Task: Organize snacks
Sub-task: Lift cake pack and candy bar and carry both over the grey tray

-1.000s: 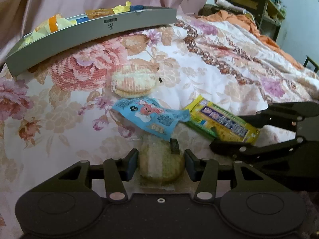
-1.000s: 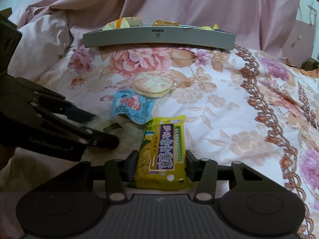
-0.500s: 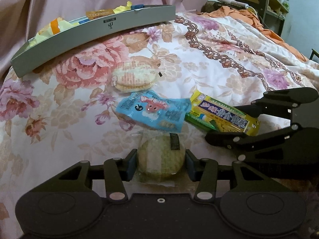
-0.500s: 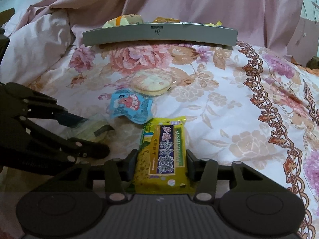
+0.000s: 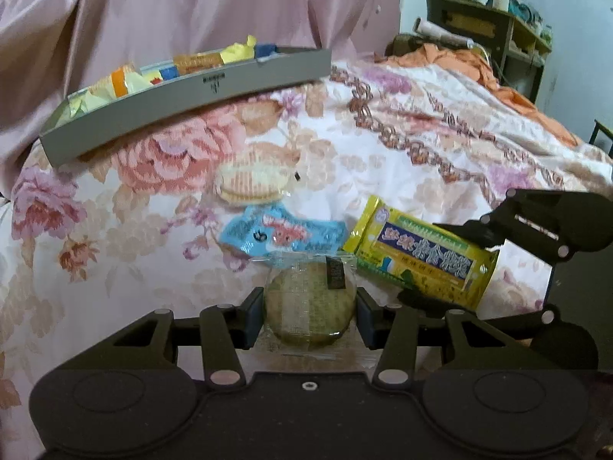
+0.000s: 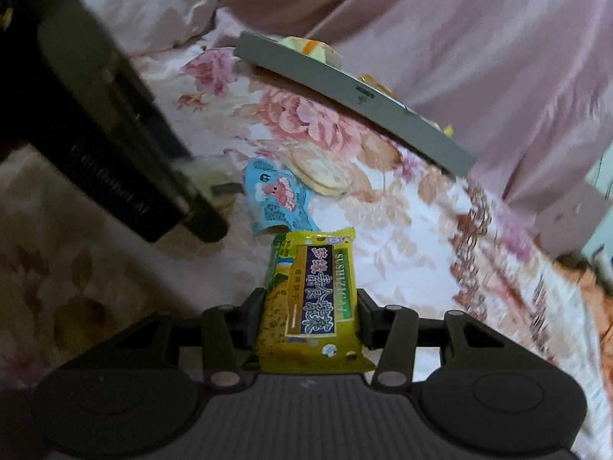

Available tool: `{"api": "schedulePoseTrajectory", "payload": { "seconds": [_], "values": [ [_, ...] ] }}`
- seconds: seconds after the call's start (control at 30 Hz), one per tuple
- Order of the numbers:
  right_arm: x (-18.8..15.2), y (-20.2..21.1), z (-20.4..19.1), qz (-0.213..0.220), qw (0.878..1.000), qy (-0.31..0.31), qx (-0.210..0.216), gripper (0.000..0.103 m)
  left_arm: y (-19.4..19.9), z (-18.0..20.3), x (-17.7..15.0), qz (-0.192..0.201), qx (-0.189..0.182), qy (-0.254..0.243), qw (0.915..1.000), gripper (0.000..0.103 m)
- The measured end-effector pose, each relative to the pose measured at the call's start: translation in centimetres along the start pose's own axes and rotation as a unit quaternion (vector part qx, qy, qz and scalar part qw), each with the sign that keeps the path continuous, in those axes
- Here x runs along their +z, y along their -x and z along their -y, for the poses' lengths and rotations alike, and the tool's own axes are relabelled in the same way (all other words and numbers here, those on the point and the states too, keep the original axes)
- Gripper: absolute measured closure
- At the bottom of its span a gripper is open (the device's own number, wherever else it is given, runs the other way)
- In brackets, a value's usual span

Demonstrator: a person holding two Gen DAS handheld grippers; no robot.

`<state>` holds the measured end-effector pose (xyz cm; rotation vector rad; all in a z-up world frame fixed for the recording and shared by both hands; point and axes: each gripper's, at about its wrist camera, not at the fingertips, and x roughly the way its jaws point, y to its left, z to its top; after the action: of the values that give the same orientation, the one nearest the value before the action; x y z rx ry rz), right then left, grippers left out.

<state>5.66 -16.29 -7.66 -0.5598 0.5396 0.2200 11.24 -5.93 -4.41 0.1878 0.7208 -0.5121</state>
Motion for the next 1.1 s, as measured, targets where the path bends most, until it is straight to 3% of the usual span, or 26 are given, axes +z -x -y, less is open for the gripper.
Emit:
{"api": "schedulePoseTrajectory", "payload": {
  "seconds": [0.3,0.67,0.8,0.9,1.1],
  "values": [
    [0.0,0.0,0.5,0.013,1.000,0.009,-0.026,0.051,0.9,-1.0,0.7,0.045,0.008,0.036,0.9983,0.053],
    [0.1,0.5,0.7,0.047,0.995,0.057,-0.065,0.051,1.3,-1.9,1.0,0.066,0.016,0.068,0.9954,0.052],
    [0.5,0.8,1.4,0.065,0.991,0.079,-0.082,0.051,1.4,-2.5,1.4,0.077,-0.001,0.091,0.9928,0.052],
    [1.4,0.8,2.2,0.078,0.989,0.088,-0.087,0.051,1.6,-2.8,2.3,0.092,-0.022,0.110,0.9895,0.052],
    [3.5,0.1,4.3,0.107,0.984,0.110,-0.095,0.051,1.7,-4.3,6.6,0.121,-0.012,0.114,0.9860,0.052]
  ]
}}
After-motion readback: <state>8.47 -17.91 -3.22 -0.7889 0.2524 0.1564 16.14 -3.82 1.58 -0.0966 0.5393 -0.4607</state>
